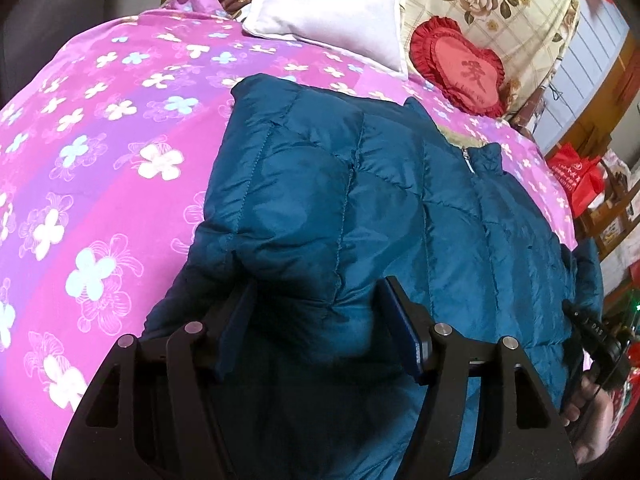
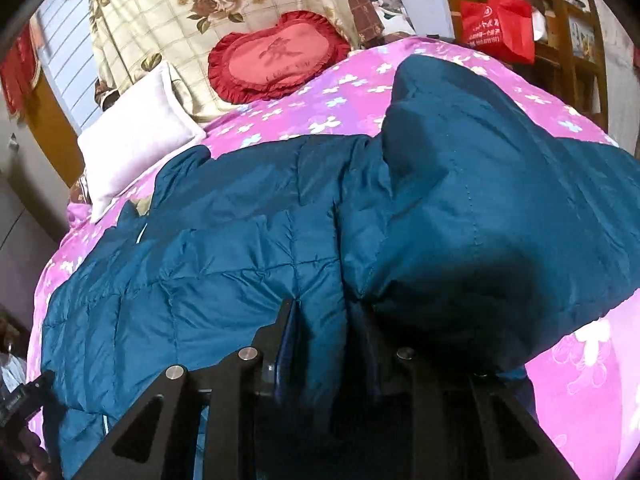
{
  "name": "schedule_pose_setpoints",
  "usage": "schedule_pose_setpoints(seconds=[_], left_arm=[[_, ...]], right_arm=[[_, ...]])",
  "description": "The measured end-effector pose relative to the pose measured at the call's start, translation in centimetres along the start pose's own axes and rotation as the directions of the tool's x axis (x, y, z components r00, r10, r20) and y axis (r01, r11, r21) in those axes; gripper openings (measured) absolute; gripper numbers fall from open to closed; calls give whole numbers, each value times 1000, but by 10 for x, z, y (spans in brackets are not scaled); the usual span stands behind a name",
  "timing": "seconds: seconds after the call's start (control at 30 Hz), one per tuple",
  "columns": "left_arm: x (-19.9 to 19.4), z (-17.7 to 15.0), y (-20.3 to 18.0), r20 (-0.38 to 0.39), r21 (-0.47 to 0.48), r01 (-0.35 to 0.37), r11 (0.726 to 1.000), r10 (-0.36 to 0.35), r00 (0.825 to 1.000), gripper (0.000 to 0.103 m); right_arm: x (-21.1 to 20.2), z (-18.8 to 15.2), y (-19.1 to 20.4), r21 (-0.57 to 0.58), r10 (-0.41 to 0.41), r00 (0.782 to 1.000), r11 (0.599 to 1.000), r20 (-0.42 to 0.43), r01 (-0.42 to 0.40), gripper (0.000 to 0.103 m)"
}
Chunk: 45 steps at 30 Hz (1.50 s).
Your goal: Fold large clothes
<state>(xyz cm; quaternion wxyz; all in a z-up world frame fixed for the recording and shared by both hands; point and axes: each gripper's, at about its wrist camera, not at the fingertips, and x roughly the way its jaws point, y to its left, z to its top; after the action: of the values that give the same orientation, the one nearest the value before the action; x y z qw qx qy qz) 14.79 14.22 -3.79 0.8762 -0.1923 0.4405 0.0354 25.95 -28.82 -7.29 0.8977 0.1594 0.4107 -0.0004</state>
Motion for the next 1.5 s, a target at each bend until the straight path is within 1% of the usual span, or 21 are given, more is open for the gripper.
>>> schedule_pose_setpoints(seconds=[0.13, 0.2, 0.23, 0.27, 0.33, 0.37, 0.43, 0.5, 0.6, 0.67, 0.77, 0.8, 0.9, 0.97, 1.03, 1.13, 1.2, 1.27, 1.33, 1.4, 1.5], left_arm=[[-1, -1, 0, 1, -1, 2, 1000, -2, 1000, 67], [-1, -2, 0, 0, -6, 6, 1000, -6, 1000, 67], [-2, -1, 1, 0, -9, 10, 1000, -10, 1000, 67], [-3, -1, 1, 1, -14, 13, 1000, -13, 1000, 67], [-6, -1, 2, 4, -22, 19, 1000, -19, 1000, 67], [-8, 0, 2, 9, -25, 26, 999, -26, 1000, 67], [-13, 1, 1, 30, -21, 31, 999, -30, 999, 67], [-15, 2, 3, 41, -20, 29, 999, -28, 999, 67], [-10, 3, 7, 35, -26, 17, 1000, -16, 999, 67], [-3, 1, 5, 12, -15, 11, 1000, -11, 1000, 68], [2, -5, -5, 19, 40, -21, 999, 20, 1000, 74], [3, -6, -6, 20, 43, -21, 999, 20, 1000, 77], [6, -7, -6, 14, 33, -14, 999, 14, 1000, 80], [9, -7, -5, -13, 26, 1, 1000, 0, 1000, 82], [10, -6, -4, -31, 22, 9, 1000, -8, 999, 84], [8, -7, -7, -36, 31, 3, 1000, -1, 999, 84], [4, -9, -14, -16, 61, -29, 998, 30, 999, 84], [-6, -9, -22, 43, 94, -51, 994, 47, 998, 84], [-14, -9, -28, 97, 135, -70, 988, 57, 994, 84], [-14, -10, -32, 126, 164, -122, 979, 102, 987, 84], [2, -11, -23, 66, 139, -138, 981, 129, 989, 84]], right_arm=[[-23, -4, 12, -40, 14, 998, 999, 59, -12, 28], [-47, -2, 16, -39, 9, 990, 999, 137, -3, 42], [-56, -2, 17, -35, -5, 985, 999, 170, 11, 57], [-68, -2, 18, -30, -27, 975, 999, 220, 35, 66], [-89, -6, 26, -27, -57, 954, 997, 295, 68, 67], [-93, -7, 31, -32, -38, 953, 998, 301, 49, 67], [-85, -11, 56, -101, 100, 968, 992, 229, -79, 67], [-67, -17, 81, -165, 174, 977, 974, 123, -152, 67], [-28, -27, 101, -212, 191, 981, 959, -19, -190, 67], [-3, -32, 99, -213, 143, 985, 964, -94, -160, 67], [3, -28, 84, -213, -27, 999, 977, -38, 18, 67], [4, -26, 80, -185, -38, 999, 982, -35, 31, 67], [7, -29, 75, -178, -19, 999, 984, -43, 11, 74], [7, -32, 82, -209, -12, 999, 978, -48, 2, 91], [9, -34, 87, -247, -1, 998, 969, -69, -16, 101], [9, -35, 92, -270, -1, 997, 963, -80, -21, 103], [9, -35, 86, -264, 10, 997, 964, -81, -31, 103], [5, -34, 83, -246, 21, 997, 969, -71, -38, 102], [-8, -33, 82, -214, -4, 1000, 977, -23, -1, 102], [-18, -30, 88, -215, 8, 1000, 977, 10, -6, 102], [-21, -30, 100, -240, 33, 999, 970, 16, -28, 102]])
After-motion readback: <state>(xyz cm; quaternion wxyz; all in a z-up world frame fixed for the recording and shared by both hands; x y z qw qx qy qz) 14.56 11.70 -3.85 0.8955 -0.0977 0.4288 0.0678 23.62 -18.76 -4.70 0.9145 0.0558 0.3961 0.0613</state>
